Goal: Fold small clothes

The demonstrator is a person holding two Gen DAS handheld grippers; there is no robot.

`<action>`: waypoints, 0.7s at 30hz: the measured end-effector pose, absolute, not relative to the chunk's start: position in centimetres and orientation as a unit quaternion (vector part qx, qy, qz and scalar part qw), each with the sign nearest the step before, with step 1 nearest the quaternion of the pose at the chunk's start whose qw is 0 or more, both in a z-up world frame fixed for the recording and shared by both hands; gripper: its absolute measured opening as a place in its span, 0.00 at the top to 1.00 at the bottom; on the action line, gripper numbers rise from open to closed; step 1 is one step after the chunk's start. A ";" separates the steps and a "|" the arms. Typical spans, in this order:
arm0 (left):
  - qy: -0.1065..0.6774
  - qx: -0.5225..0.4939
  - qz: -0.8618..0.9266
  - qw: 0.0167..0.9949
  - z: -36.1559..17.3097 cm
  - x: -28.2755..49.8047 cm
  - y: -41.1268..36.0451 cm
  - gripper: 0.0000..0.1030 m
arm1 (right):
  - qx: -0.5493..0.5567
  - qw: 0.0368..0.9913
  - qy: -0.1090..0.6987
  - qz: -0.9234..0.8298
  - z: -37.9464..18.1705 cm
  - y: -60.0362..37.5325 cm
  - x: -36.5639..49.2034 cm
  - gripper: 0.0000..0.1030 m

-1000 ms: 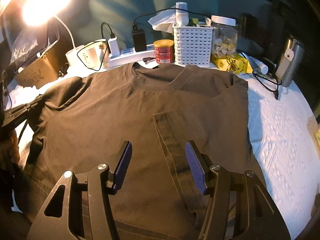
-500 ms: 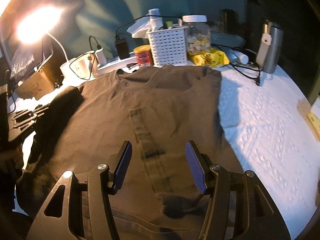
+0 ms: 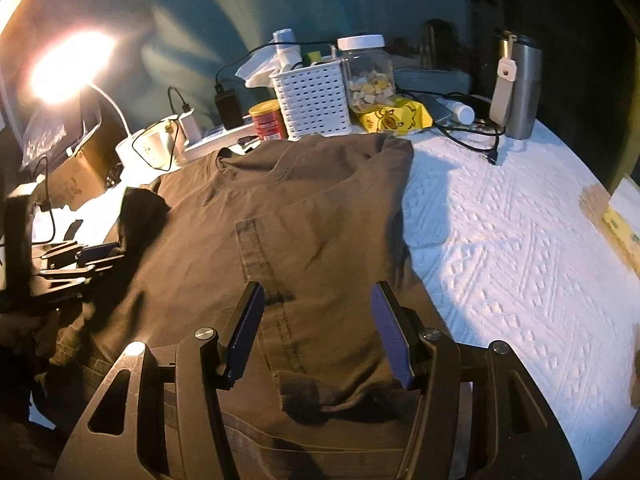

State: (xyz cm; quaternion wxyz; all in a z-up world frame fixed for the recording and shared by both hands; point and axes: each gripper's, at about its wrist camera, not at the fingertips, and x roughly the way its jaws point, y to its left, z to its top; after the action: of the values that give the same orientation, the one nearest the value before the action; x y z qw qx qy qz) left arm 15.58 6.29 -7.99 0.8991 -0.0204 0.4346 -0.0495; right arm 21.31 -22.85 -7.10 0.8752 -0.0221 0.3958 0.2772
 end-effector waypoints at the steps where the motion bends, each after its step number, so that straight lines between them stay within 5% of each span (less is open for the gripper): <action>1: 0.434 -0.035 -0.063 0.898 -7.5 15.5 6.4 0.64 | -0.021 0.876 0.395 0.277 -7.1 -23.0 21.3 0.42; 6: 0.406 -0.048 -0.039 0.912 -5.3 15.1 7.7 0.62 | -0.015 0.878 0.394 0.271 -7.2 -23.9 21.7 0.42; 9: 0.401 -0.040 -0.014 0.915 -5.1 15.6 8.7 0.48 | -0.011 0.879 0.395 0.266 -7.3 -24.4 21.8 0.42; 21: 0.472 -0.046 -0.064 0.878 -9.2 14.2 7.0 0.48 | -0.005 0.880 0.401 0.255 -7.8 -25.7 21.6 0.42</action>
State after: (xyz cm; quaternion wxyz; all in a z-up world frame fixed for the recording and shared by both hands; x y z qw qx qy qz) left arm 14.15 6.96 -9.18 0.8779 -0.0459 0.4724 -0.0637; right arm 21.59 -25.66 -7.77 0.8797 -0.0053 0.4013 0.2550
